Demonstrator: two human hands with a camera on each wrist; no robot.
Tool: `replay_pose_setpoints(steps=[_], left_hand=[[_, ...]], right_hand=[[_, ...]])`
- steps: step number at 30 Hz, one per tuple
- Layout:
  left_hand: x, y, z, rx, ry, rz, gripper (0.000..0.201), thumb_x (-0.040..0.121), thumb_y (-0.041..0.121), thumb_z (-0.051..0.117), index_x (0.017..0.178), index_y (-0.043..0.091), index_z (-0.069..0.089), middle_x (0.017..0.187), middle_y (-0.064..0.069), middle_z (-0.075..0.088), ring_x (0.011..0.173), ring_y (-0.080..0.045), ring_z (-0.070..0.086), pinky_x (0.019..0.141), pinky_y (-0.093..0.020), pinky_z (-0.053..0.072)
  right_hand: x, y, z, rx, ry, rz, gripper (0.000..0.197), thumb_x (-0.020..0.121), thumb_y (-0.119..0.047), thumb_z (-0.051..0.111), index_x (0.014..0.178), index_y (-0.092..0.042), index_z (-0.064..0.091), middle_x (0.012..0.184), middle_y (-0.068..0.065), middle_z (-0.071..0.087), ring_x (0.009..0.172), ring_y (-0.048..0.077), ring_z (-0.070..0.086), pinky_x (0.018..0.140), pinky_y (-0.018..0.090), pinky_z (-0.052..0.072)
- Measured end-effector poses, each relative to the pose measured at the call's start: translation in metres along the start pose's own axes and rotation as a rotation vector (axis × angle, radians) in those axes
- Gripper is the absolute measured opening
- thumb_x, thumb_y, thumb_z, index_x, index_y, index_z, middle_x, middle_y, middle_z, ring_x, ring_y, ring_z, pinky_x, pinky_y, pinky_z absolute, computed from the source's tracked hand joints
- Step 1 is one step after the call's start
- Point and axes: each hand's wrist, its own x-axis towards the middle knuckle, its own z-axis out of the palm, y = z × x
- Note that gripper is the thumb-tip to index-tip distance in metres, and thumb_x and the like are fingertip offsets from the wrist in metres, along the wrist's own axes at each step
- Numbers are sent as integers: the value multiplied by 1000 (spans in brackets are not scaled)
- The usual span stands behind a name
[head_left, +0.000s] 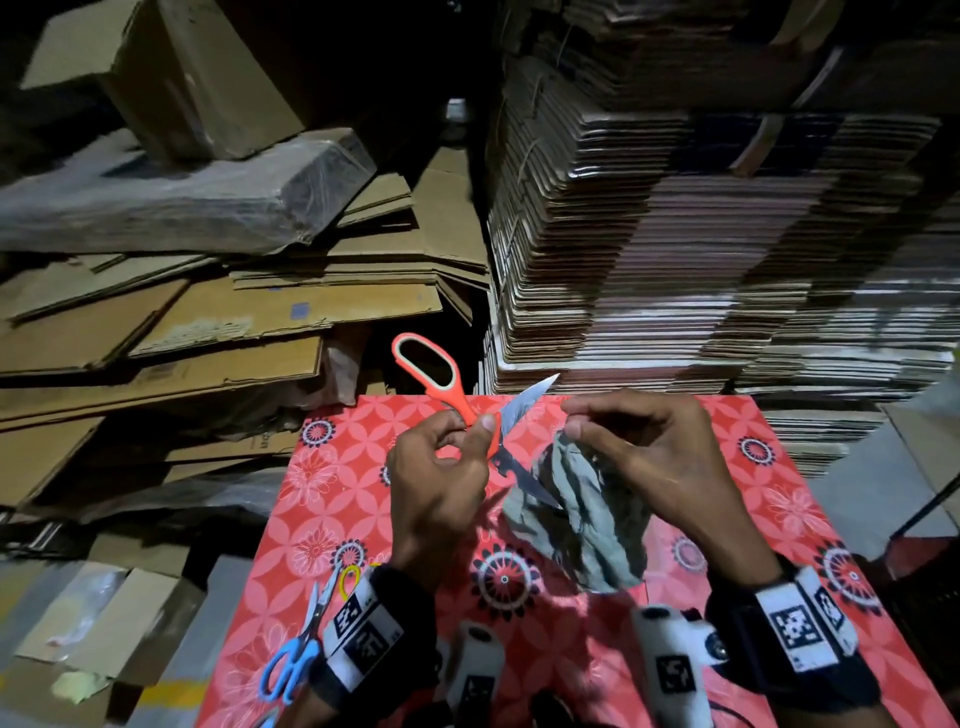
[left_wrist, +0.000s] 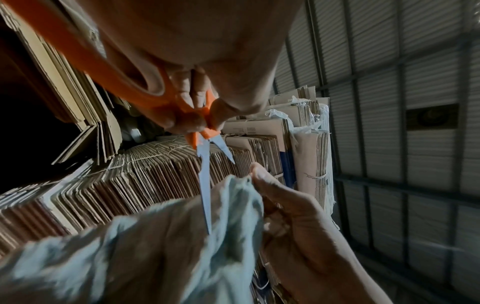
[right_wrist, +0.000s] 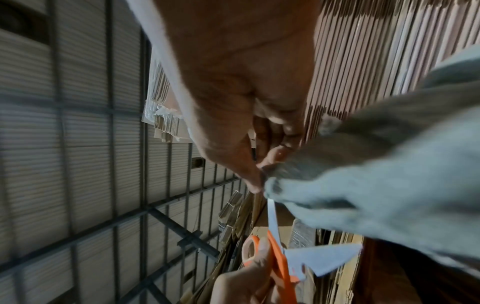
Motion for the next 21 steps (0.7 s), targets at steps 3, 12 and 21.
replay_pose_setpoints(steps=[3,12,21], left_hand=[[1,-1,-1,-1,-2,-7,55,92,49,67,73,0,51,61,-26,42,48,-20,39,46,-45,35],[-2,-2,0,165,24,-12,45,87,56,65,70,17,52,55,0,57,43,-25,55,47,-43,45],[-8,1,9,171,20,42,39,96,41,71,70,16,56,57,7,52,36,-7,41,48,-23,28]], right_hand=[[4,4,-2,-28,-26,44,23,83,-2,84,96,-21,83,87,-2,81,86,12,77,80,23,59],[0,-6,15,95,127,-73,31,75,5,87,95,-18,81,86,7,79,77,12,72,75,21,59],[-10,17,62,-105,499,-336,15,82,-11,88,92,-19,80,84,-6,73,74,12,71,68,34,60]])
